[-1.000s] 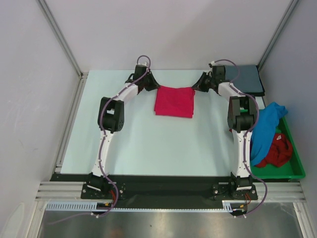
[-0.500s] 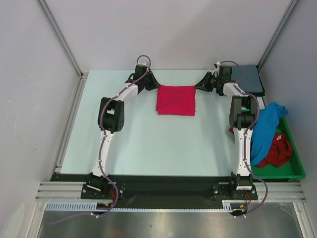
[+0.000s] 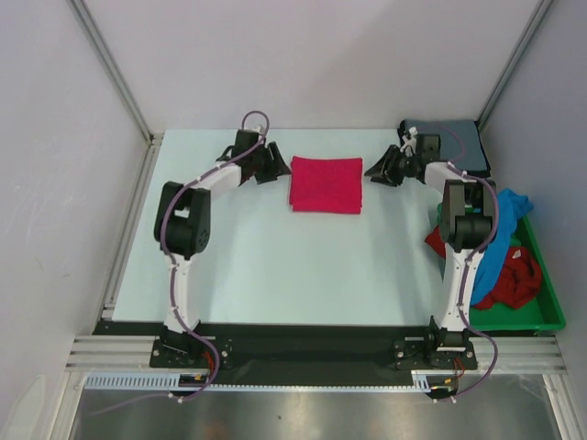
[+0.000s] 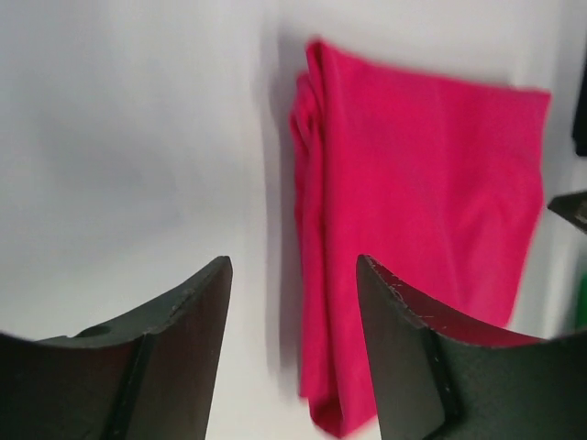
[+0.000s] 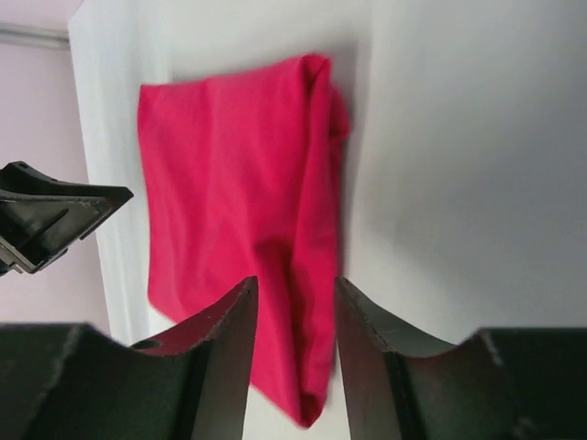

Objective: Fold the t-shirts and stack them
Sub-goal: Fold the tshirt

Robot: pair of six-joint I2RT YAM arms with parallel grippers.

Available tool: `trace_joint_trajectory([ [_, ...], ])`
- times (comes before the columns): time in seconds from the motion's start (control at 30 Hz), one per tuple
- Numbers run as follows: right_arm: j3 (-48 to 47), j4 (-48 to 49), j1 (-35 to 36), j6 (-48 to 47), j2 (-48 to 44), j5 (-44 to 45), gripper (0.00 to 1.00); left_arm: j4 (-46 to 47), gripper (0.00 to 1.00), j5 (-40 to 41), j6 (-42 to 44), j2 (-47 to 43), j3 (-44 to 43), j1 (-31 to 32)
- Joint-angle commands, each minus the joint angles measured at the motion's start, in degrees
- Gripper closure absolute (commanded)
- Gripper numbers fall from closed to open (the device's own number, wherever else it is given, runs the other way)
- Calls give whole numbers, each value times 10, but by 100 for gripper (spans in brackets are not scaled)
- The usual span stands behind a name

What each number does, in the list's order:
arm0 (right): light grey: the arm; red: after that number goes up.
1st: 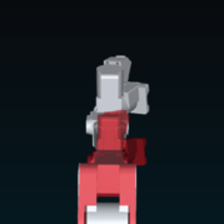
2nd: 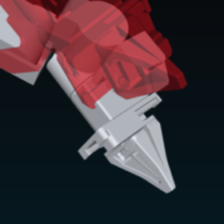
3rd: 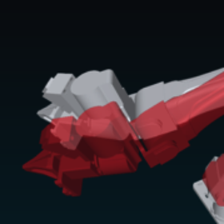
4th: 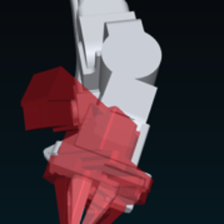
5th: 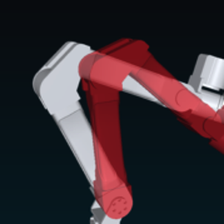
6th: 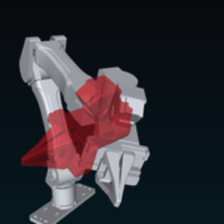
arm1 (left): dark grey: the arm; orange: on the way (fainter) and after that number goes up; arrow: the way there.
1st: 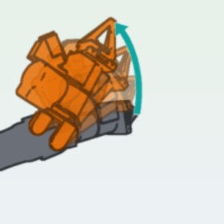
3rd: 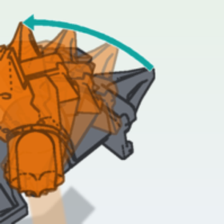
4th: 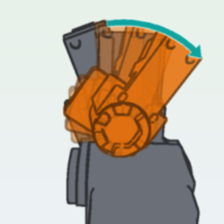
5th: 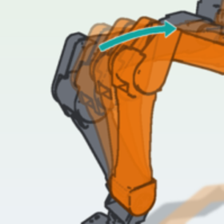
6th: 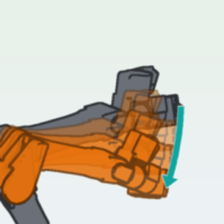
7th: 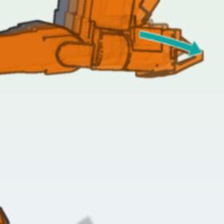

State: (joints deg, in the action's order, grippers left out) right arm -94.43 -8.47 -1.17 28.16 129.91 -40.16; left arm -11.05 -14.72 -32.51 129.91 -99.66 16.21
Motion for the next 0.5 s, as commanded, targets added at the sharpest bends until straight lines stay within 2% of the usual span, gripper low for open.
trace_joint_trajectory([
  [0.0,62,50,10,-24,-78,-22,57,81,40,-50,2,-98,111,2],
  [0.17,65,60,28,-25,-63,-32,66,109,48,-58,-1,-120,167,22],
  [0.23,57,50,35,-30,-58,-31,66,106,49,-58,-3,-122,169,28],
  [0.33,55,31,42,-50,-57,-22,63,106,45,-57,-4,-127,179,34],
  [0.47,103,34,45,-56,-77,-13,60,106,44,-68,-4,-121,179,40],
])
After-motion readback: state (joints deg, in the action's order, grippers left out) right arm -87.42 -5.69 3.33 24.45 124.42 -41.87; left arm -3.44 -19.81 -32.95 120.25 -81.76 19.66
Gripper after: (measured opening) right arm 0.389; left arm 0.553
